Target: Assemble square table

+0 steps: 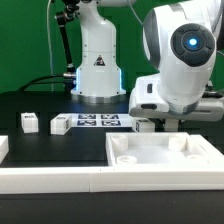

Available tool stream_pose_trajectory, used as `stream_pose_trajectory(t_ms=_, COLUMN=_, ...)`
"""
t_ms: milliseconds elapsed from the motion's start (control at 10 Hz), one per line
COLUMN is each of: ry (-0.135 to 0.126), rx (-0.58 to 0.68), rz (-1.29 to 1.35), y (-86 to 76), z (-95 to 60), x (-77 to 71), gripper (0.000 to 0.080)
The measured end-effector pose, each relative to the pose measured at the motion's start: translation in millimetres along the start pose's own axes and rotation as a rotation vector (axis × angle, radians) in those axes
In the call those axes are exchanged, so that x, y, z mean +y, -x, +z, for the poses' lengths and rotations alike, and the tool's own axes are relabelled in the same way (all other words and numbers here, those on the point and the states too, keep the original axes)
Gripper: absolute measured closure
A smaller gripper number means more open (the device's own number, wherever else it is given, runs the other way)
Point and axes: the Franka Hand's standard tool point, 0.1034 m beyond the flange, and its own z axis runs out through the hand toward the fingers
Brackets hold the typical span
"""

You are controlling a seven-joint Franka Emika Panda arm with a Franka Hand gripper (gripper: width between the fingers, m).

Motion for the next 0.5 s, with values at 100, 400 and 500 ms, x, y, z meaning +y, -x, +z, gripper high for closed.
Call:
stream_pose_trajectory(t_ms=100, ry=0.000, rx=0.001, rz=0.000, y=-0.3, z=-0.6, x=-0.2, gripper=0.0509)
stream_pose_trajectory(t_ms=400, ry=-0.004, rx=0.004, rz=0.001, y=-0.8, z=-2.5, x=0.9, gripper=0.0509)
stream_pose_trajectory(t_ms=500, ry=-0.006, rx=0.006, rz=0.001, y=-0.2, z=-7.1, x=1.1, gripper=0.0509)
